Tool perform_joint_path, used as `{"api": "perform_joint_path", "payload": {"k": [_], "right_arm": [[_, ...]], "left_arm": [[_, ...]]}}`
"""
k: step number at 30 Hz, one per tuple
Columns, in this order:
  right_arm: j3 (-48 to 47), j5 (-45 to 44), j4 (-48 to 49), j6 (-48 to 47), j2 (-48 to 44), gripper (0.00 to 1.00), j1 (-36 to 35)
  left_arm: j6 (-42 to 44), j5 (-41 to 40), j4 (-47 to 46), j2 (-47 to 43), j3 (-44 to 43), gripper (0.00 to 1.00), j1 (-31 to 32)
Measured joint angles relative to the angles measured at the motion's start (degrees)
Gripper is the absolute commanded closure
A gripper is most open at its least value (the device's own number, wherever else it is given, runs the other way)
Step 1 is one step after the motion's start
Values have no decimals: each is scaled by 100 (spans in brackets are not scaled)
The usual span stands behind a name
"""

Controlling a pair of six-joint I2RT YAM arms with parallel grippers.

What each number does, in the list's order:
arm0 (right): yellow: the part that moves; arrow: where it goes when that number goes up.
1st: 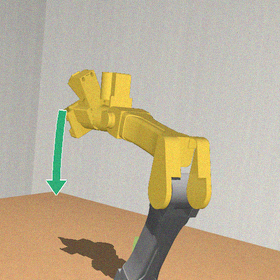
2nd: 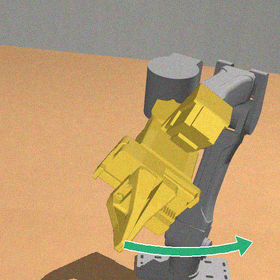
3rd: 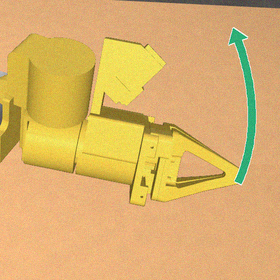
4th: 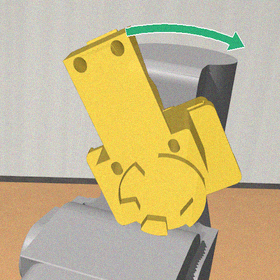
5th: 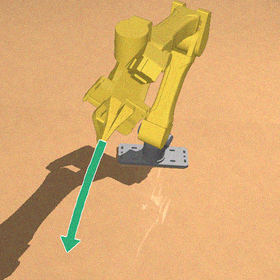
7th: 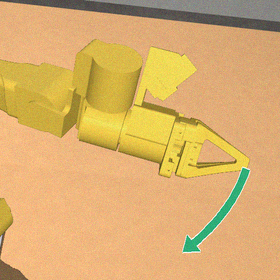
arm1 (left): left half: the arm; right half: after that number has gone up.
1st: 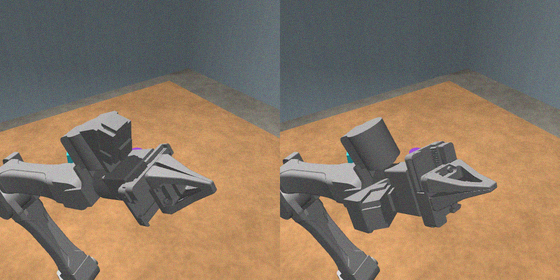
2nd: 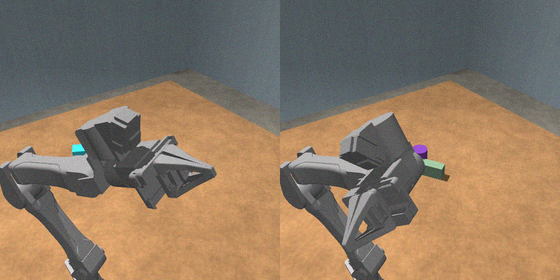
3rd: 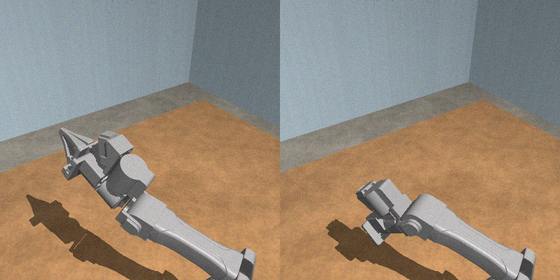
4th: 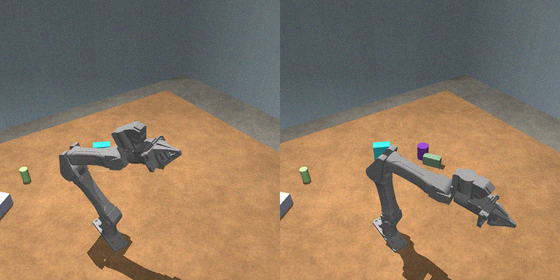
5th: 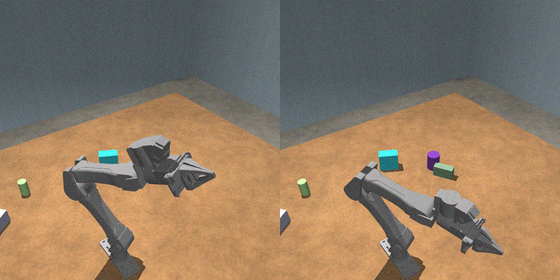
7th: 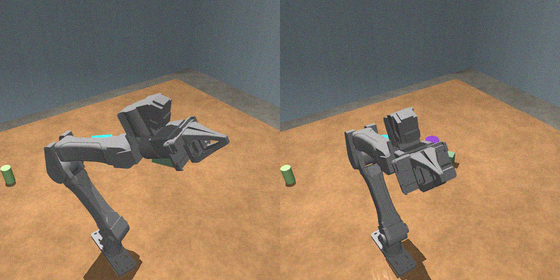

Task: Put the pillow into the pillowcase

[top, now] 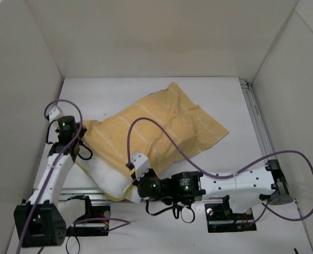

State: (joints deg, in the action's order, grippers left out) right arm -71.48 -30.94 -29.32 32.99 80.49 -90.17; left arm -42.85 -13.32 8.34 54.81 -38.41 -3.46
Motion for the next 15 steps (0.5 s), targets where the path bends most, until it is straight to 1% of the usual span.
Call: {"api": "perform_joint_path", "payload": {"k": [1, 4, 8, 9, 12, 13, 15], "right_arm": [[11, 85, 74, -98, -129, 100, 271], [22, 544, 243, -415, -407, 100, 1244], [-7, 1611, 398, -791, -592, 100, 2905], [-101, 1950, 350, -879, -592, 100, 3329], [-739, 2813, 214, -1165, -509, 100, 4435], [-1117, 3082, 179, -1250, -452, 100, 4804], [-1862, 3484, 28, -1364, -313, 100, 5296]], "left_arm": [[142, 162, -212, 476, -348, 100, 120], [560, 476, -483, 1320, -1158, 100, 494], [1156, 861, -136, 2186, -2647, 100, 822], [1325, 935, 149, 2435, -3191, 100, 887], [1751, 1226, 791, 3195, -4983, 100, 979], [1873, 1368, 951, 3410, -5556, 100, 970], [2009, 1665, 1401, 3762, -6616, 100, 911]]}}
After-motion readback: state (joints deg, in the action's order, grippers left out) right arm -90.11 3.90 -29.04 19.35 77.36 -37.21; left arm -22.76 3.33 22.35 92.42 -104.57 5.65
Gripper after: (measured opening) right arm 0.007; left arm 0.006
